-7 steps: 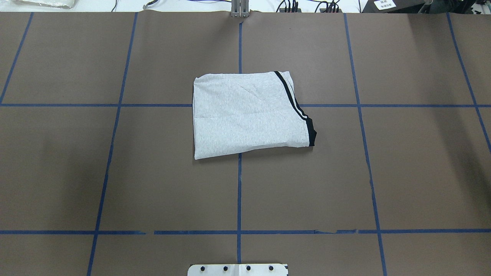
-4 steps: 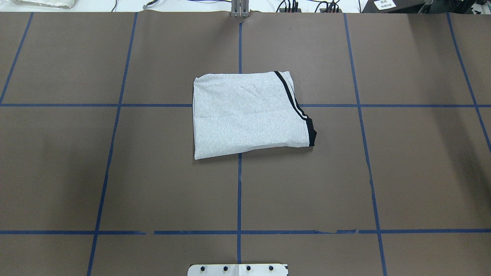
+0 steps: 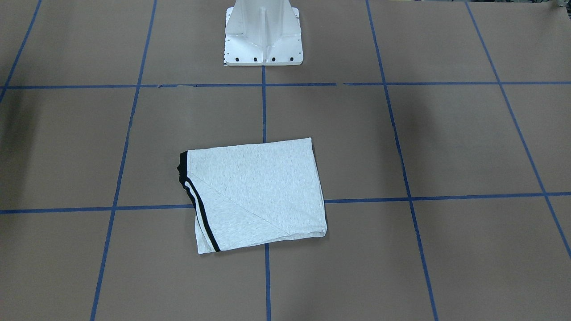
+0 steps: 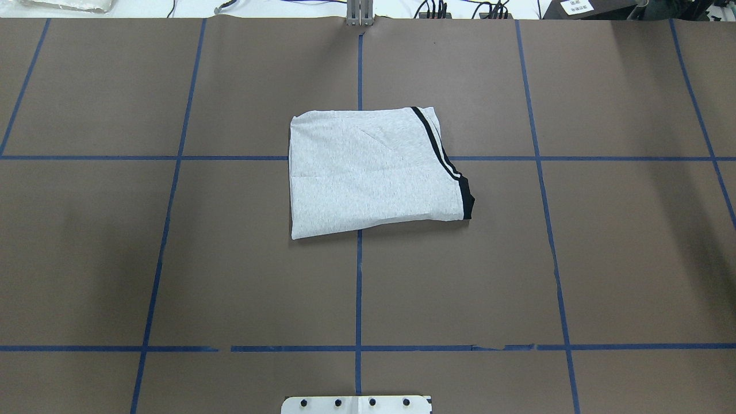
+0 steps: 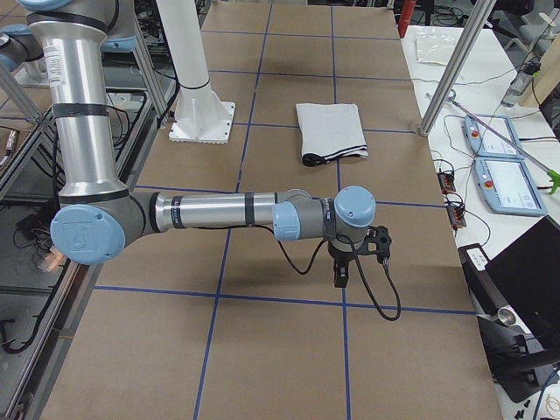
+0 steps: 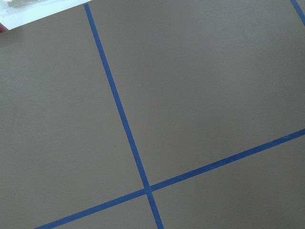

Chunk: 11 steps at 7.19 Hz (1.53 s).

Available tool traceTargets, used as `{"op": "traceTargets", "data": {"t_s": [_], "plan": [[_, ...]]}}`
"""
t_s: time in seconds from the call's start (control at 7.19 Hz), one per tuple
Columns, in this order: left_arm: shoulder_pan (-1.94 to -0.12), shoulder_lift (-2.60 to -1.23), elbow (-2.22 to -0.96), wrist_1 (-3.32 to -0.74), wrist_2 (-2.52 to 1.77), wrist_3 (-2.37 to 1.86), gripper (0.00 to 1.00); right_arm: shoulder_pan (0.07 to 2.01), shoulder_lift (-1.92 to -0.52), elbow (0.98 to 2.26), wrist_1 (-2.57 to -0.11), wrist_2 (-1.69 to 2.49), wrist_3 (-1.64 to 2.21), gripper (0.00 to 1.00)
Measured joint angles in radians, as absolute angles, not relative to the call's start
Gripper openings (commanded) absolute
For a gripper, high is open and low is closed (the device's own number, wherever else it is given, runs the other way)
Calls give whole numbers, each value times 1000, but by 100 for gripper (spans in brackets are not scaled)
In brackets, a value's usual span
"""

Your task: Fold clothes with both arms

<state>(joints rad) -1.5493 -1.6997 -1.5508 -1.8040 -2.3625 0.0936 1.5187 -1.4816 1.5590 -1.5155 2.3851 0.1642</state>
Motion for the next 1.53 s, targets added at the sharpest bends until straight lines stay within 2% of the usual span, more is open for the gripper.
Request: {"op": "traceTargets", "data": {"t_s": [1.53], "plan": [[-1547, -1689, -1551, -1799, -2305, 95, 100, 1510, -1493, 1572, -1528, 2370, 157, 100]]}}
